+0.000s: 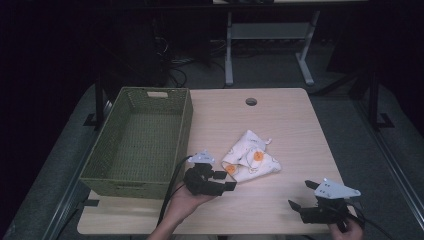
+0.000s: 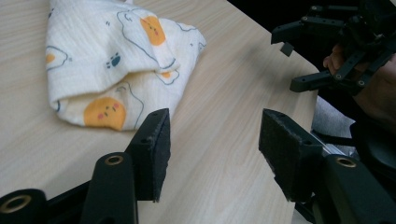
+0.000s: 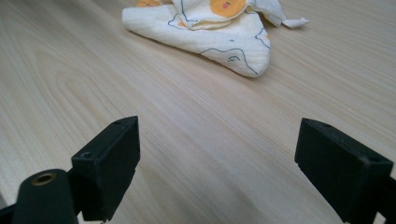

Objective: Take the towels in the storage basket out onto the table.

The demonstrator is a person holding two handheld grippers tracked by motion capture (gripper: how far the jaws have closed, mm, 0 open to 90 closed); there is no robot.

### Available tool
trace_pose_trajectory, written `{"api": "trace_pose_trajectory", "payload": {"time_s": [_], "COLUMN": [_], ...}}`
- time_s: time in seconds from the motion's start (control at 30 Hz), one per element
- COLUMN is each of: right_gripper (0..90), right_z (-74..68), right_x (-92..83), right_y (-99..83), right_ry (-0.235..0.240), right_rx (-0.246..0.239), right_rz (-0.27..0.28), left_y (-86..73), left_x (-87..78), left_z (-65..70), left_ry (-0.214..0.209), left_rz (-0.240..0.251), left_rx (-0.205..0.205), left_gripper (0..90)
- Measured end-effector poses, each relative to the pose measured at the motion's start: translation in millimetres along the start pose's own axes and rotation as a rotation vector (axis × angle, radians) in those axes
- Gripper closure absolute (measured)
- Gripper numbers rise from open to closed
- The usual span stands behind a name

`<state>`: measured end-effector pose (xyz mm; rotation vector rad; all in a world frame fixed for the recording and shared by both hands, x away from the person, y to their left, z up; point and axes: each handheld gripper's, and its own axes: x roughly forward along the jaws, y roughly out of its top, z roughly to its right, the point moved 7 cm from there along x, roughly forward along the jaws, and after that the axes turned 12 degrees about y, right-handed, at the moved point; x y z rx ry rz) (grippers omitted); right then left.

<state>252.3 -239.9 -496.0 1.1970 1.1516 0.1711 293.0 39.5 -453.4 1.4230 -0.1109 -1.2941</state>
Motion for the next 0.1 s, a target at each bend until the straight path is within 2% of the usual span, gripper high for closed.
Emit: {"api": "trace_pose_trajectory", "payload": {"time_s": [0.1], "right_gripper": [13.8], "right_z": [-0.5], "right_x": [-0.9], "right_y": [-0.2], "right_ry": [-0.003], "right_rx": [0.002], "right_rz": [0.006], "left_y": [-6.6], "left_x": [-3.1], "left_z": [1.7], "left_ry": [-0.002], "left_rz": [0.016], "left_rx": [0.003], "left_gripper": [41.3]}}
